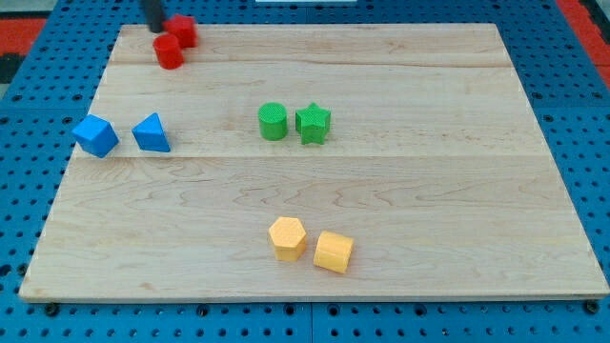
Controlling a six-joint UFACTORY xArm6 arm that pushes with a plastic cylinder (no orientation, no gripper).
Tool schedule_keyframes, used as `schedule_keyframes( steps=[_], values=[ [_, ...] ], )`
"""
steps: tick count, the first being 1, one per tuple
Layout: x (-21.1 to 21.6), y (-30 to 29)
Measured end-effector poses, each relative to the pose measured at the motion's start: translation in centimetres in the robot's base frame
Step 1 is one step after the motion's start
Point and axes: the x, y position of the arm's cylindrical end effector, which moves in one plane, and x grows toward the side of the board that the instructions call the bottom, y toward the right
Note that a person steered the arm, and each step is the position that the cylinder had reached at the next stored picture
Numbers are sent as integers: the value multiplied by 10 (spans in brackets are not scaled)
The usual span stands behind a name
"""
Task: Push red star towards center
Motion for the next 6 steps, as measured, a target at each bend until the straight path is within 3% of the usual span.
schedule_keyframes(
  steps=[1,2,3,4,5,6],
  values=[
    [39,42],
    [35,21],
    [-3,-19],
    [-5,87],
    [44,205],
    [59,214]
  ],
)
